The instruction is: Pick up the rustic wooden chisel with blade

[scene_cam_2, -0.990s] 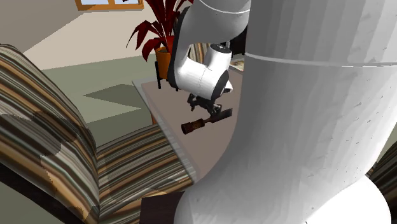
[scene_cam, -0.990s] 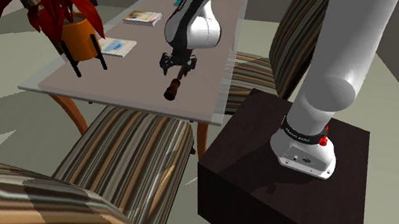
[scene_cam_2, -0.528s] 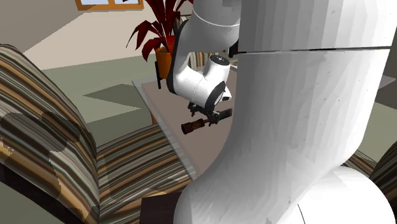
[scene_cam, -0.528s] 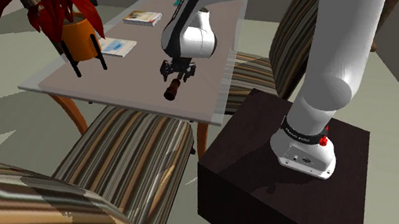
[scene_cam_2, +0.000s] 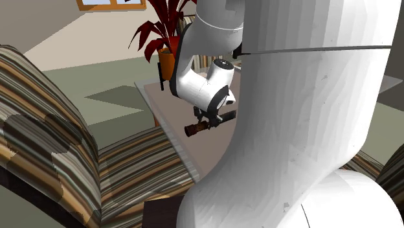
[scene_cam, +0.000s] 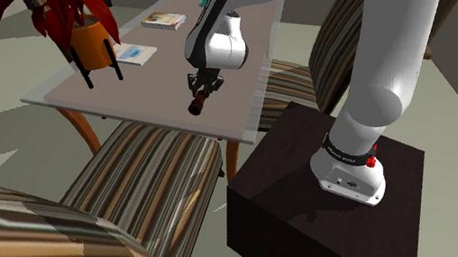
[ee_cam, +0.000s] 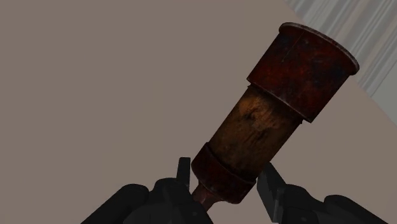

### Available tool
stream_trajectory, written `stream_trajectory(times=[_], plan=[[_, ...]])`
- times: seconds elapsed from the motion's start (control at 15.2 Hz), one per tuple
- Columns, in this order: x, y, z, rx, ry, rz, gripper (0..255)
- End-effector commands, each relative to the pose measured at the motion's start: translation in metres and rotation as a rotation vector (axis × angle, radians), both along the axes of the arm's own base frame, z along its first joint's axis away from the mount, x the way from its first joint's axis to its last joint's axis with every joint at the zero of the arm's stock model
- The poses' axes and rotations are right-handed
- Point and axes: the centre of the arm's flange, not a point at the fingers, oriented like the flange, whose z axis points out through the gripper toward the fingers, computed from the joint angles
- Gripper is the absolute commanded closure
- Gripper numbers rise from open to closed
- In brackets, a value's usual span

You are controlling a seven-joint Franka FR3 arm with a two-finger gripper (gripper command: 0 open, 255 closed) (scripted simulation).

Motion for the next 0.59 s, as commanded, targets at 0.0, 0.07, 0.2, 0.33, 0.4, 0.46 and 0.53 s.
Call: stream_trajectory(times=[0.0,0.07,0.2,0.33,0.4,0.46,0.53], plan=[[0.0,0.0,0.0,0.0,0.001,0.001,255],[0.0,0.0,0.0,0.0,0.001,0.001,255],[0.0,0.0,-0.001,0.0,0.001,0.001,255],[0.0,0.0,0.01,0.0,0.001,0.001,255],[0.0,0.0,0.015,0.0,0.001,0.001,255],[0.0,0.0,0.02,0.0,0.001,0.001,255],[0.0,0.0,0.025,0.0,0.001,0.001,255]])
